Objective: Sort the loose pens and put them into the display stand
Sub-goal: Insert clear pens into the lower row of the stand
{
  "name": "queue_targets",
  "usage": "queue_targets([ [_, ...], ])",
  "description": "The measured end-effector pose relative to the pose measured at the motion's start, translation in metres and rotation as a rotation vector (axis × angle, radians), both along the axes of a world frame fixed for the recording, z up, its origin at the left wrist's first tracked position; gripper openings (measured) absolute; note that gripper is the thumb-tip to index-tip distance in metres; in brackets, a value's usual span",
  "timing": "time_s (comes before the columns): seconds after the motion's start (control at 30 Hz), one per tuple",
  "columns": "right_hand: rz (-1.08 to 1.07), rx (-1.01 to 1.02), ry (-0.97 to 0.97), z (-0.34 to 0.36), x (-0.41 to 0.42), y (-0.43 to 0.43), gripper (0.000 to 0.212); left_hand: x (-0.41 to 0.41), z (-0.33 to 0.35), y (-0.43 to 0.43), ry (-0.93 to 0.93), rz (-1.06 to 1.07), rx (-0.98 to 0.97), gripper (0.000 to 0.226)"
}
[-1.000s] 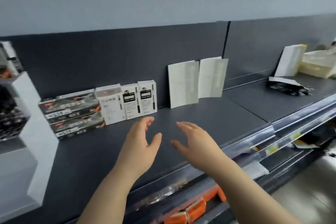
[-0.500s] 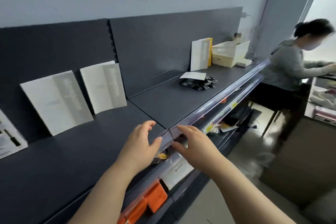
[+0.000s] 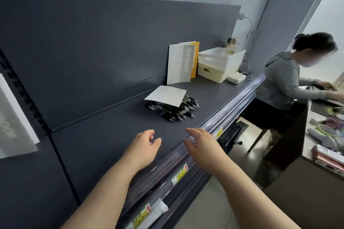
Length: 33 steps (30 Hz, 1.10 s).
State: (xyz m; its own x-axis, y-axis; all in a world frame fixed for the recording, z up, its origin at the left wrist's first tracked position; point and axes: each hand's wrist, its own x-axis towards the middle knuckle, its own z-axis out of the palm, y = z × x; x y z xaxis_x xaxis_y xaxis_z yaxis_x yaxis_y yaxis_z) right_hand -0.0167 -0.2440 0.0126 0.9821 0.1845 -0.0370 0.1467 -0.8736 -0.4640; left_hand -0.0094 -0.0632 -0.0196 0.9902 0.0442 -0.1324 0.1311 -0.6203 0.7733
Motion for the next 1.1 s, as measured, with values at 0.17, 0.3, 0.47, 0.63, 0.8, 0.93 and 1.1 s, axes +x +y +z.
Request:
queue_targets([
  [0.17, 0.026, 0.008, -0.004, -0.01, 0.084, -0.026, 0.036, 0.061, -0.008, -0.023, 0.084, 0.058, 0.001, 0.052],
  [0.3, 0.019, 0.004, -0.02, -0.027, 0.163, -0.043, 0.024, 0.102, -0.017, -0.038, 0.107, 0.213, -0.044, 0.056],
  [0.47, 0.069, -0.068, 0.091, -0.04, 0.259, -0.06, 0.022, 0.142, -0.021, -0.069, 0.119, 0.451, -0.07, 0.054],
  [0.63, 0.264, -0.031, 0.225, -0.046, 0.299, -0.049, 0.025, 0.17, -0.018, -0.094, 0.171, 0.607, 0.054, 0.039],
  [0.8, 0.391, 0.08, 0.286, -0.055, 0.312, -0.044, 0.022, 0.179, -0.017, -0.107, 0.189, 0.693, 0.019, 0.054],
  [0.93, 0.393, 0.161, 0.314, -0.054, 0.315, -0.044, 0.022, 0.182, -0.015, -0.109, 0.173, 0.733, 0.048, 0.066],
  [1.1, 0.412, 0.265, 0.397, -0.05, 0.32, -0.042, 0.017, 0.183, -0.011, -0.108, 0.109, 0.787, -0.145, 0.031],
])
